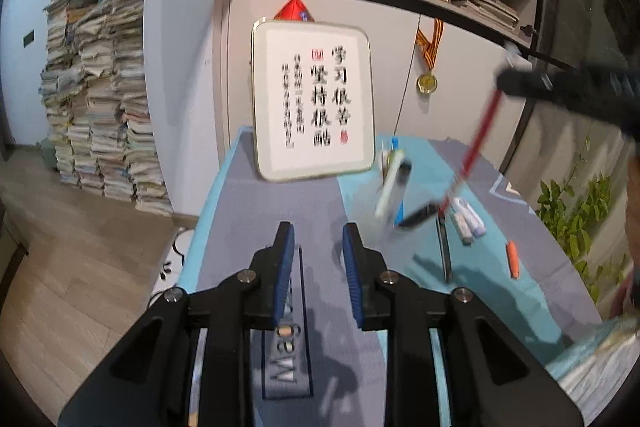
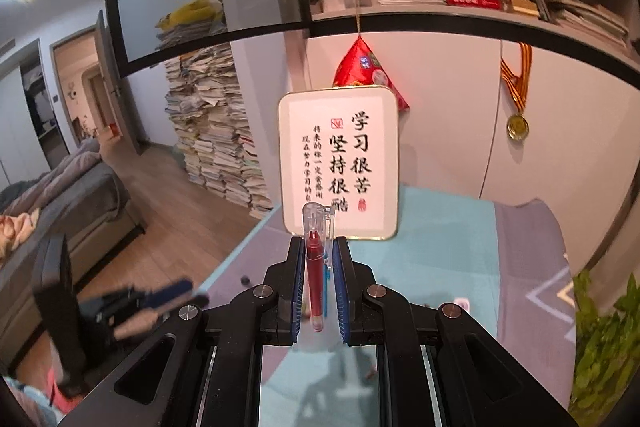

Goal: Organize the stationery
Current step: 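Carry the red gel pen into the frosted cup and open the right gripper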

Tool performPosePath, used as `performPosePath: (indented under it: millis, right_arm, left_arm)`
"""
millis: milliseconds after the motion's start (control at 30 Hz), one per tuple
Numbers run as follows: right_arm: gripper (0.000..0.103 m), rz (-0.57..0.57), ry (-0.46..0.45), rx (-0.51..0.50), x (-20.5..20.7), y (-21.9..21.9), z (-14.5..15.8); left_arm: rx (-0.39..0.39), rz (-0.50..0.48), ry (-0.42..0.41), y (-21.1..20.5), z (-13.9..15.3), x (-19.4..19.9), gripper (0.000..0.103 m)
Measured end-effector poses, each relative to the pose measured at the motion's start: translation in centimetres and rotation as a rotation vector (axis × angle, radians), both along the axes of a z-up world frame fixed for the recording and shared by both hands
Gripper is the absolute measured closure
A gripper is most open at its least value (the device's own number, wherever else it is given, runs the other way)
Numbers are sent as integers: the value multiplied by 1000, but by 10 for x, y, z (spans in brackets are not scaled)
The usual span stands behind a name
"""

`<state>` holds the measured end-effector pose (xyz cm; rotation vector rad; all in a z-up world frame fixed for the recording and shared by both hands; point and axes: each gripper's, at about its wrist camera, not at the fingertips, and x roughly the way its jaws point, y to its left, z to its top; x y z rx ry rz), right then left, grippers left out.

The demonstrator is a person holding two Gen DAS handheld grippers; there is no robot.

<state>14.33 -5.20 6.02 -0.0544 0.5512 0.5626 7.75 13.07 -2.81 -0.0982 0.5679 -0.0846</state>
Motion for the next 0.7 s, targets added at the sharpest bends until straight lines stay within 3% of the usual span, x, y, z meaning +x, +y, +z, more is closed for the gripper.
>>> performPosePath:
  millis: [700]
  right_arm:
    - [88,-18,84,-128,35,31,-44]
  left_arm:
    - [-4,-70,65,-5,-23,16,80]
